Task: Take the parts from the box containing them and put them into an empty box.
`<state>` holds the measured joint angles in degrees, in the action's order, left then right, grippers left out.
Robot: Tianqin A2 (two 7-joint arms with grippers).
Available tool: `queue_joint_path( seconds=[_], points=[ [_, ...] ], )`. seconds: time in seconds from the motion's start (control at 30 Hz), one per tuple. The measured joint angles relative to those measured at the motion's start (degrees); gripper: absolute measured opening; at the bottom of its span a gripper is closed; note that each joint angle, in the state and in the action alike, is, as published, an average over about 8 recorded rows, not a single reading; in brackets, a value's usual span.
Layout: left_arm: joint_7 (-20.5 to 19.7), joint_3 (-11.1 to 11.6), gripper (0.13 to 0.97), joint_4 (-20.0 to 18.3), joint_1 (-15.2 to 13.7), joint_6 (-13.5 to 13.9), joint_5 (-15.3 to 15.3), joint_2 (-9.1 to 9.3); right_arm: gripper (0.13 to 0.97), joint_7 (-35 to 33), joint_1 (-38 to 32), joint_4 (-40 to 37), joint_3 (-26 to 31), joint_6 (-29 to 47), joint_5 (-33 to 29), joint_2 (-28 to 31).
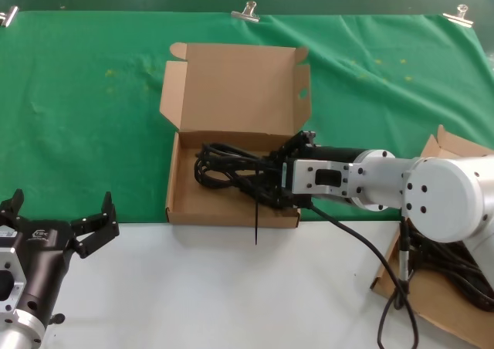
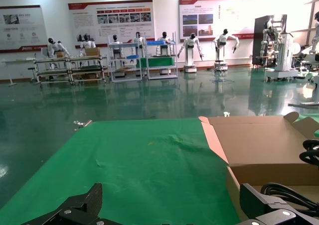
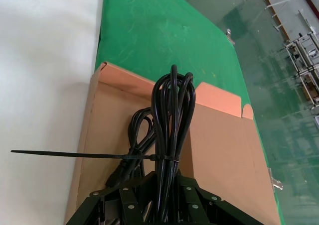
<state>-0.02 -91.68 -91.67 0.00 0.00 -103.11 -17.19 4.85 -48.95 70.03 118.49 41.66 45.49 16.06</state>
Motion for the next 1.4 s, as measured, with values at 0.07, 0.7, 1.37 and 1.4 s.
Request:
queue_joint_path(
  seconds=[0.07,0.7,1.37,1.4],
  points=[
    [0.0,0.0,0.966,0.0,0.0,0.0,0.0,0.00,0.208,-0.6,-0.1,-0.7,0.0,-0.4,0.4,-0.2],
    [0.0,0.0,0.966,0.0,0.0,0.0,0.0,0.00,0.274,-4.3,-0.6,-4.4,-0.5,-4.7,3.2,-1.8],
    [0.0,0.0,0.966,0.0,0.0,0.0,0.0,0.00,0.545,0.2,4.3,3.6,-5.3,-4.4,2.9,1.0],
    [0.0,0.0,0.966,0.0,0.0,0.0,0.0,0.00,0.571,1.2,5.0,4.9,-6.0,-4.2,2.7,1.3]
  ],
)
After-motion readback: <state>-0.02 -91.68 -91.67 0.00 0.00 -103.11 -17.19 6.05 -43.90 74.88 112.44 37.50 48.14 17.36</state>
